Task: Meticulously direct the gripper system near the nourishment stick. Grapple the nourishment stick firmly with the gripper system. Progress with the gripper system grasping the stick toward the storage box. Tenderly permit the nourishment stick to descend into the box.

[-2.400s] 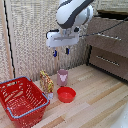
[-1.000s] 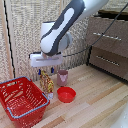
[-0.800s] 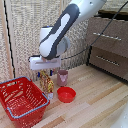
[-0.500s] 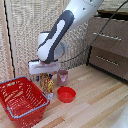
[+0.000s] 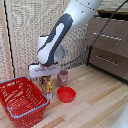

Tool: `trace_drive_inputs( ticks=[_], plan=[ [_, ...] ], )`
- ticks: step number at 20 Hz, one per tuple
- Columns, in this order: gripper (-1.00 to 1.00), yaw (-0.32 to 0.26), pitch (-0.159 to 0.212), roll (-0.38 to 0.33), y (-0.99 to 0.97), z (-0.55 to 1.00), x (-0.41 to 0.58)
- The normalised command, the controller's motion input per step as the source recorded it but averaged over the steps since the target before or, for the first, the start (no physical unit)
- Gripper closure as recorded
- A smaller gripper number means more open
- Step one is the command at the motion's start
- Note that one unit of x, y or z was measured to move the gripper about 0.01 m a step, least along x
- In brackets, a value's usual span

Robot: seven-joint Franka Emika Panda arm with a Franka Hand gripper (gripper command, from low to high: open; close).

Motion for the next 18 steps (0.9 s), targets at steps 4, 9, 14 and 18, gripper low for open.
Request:
trace_drive_inputs(
  ticks=[4,9,14,18],
  plan=[
    [1.00,0.111,0.036,0.001,-0.01,0.21,0.250],
    [1.00,0.119,0.033,0.002,-0.06,0.60,0.201],
    [1.00,0.100,0.023,0.005,-0.05,0.89,0.191],
    [1.00,0.086,0.072,0.001,0.00,0.99,0.131]
  ],
)
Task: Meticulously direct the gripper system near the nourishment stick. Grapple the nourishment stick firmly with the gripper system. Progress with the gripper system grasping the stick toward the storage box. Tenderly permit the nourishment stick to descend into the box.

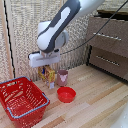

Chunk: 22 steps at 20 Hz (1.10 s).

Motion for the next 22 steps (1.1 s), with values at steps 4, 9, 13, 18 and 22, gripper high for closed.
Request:
trace_drive_inputs(
  ticks=[4,9,13,18,22],
  plan=[
    [1.00,0.069,0.096,0.000,0.04,0.98,0.090],
    [1.00,0.037,0.117,0.036,0.50,0.78,0.000],
    [1.00,0.005,0.058,0.033,0.77,0.63,0.000],
    [1.00,0.000,0.036,0.038,0.85,0.55,0.000],
    [1.00,0.000,0.027,0.013,0.88,0.36,-0.014]
  ],
)
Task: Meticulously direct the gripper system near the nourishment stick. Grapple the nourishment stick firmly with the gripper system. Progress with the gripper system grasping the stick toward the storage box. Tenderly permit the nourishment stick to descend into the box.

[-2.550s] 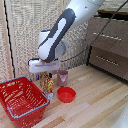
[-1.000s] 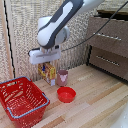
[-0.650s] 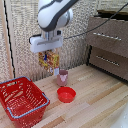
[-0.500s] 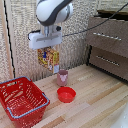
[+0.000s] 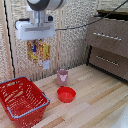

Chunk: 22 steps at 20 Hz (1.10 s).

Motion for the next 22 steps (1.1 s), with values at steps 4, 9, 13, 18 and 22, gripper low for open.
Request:
trace_drive_inputs(
  ticks=[4,9,13,18,22],
  plan=[
    [1.00,0.000,0.019,0.000,0.83,0.03,-0.024],
    [1.00,0.021,0.018,0.000,0.58,-0.27,0.000],
    [1.00,0.044,0.002,0.000,0.45,-0.37,0.000],
    [1.00,0.063,0.000,0.000,0.32,-0.39,0.000],
    [1.00,0.045,0.000,-0.001,0.35,-0.38,-0.011]
  ],
)
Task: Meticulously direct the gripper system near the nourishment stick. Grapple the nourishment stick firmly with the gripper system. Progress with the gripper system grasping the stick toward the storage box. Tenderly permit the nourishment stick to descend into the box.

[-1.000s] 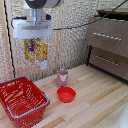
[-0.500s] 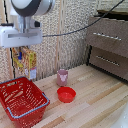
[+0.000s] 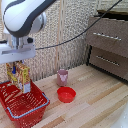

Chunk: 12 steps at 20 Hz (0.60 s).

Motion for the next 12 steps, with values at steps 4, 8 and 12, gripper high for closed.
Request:
trace_drive_inputs(
  ticks=[4,8,12],
  plan=[
    [-1.00,-0.003,0.000,-0.019,0.24,-0.28,-0.109],
    [-1.00,-0.009,0.015,-0.002,0.02,0.07,-0.036],
    [-1.00,0.002,0.042,0.023,-0.11,0.35,0.114]
  ],
)
